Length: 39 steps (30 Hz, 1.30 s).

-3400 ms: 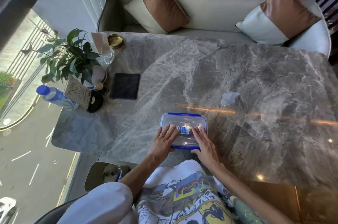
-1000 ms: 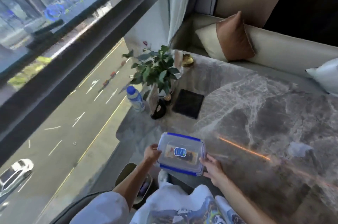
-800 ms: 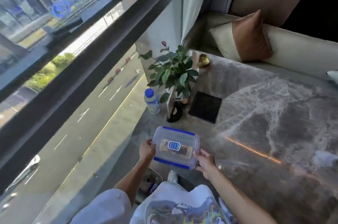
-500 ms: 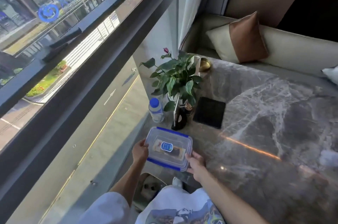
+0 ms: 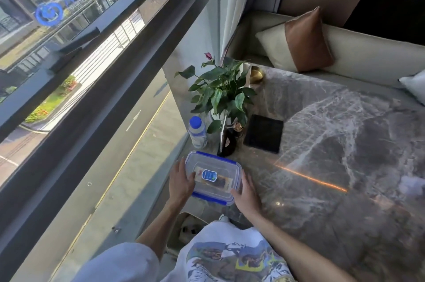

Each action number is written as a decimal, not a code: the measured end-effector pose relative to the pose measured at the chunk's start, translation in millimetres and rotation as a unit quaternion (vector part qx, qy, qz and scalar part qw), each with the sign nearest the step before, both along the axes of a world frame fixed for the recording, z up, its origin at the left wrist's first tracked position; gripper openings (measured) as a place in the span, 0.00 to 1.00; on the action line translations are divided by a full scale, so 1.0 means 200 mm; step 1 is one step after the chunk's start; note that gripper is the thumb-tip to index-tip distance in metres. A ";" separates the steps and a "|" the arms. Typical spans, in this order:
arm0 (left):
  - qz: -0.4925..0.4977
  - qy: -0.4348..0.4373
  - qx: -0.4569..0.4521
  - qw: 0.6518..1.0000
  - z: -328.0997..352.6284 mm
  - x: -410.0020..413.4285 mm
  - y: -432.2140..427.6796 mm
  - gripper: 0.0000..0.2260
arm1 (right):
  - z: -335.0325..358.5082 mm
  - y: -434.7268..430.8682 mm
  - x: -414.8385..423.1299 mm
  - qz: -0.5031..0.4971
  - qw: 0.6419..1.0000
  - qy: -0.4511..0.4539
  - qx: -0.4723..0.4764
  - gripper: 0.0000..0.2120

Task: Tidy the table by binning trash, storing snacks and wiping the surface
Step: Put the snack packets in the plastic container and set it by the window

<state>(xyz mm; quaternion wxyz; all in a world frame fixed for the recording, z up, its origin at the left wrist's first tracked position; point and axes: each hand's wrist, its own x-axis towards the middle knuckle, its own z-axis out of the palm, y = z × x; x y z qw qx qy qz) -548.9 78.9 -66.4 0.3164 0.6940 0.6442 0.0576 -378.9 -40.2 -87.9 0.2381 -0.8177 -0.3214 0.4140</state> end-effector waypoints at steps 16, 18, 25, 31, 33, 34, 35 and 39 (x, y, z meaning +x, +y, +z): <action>-0.362 0.224 -0.017 0.905 -0.08 -0.02 -0.06 0.45 | 0.03 0.29 0.06 0.228 0.963 -0.123 -0.079 0.54; -0.367 0.232 -0.012 0.901 -0.08 -0.02 -0.06 0.43 | 0.01 0.30 0.07 0.230 0.961 -0.130 -0.075 0.53; -0.385 0.258 0.001 0.886 -0.10 -0.03 -0.07 0.41 | 0.03 0.29 0.05 0.222 0.959 -0.172 -0.033 0.51; -0.401 0.260 0.006 0.879 -0.11 -0.04 -0.06 0.41 | 0.06 0.27 0.04 0.253 0.949 -0.185 -0.047 0.49; -0.396 0.250 0.007 0.883 -0.10 -0.03 -0.03 0.38 | 0.06 0.24 0.02 0.285 0.931 -0.222 -0.047 0.44; -0.393 0.244 0.014 0.887 -0.09 -0.01 -0.01 0.35 | 0.05 0.22 0.01 0.290 0.927 -0.235 -0.038 0.41; -0.388 0.240 0.027 0.890 -0.08 0.01 0.00 0.32 | 0.05 0.21 -0.01 0.290 0.927 -0.238 -0.031 0.38; -0.346 0.258 0.017 0.902 -0.04 0.11 0.04 0.36 | 0.04 0.16 -0.06 0.321 0.919 -0.225 -0.050 0.38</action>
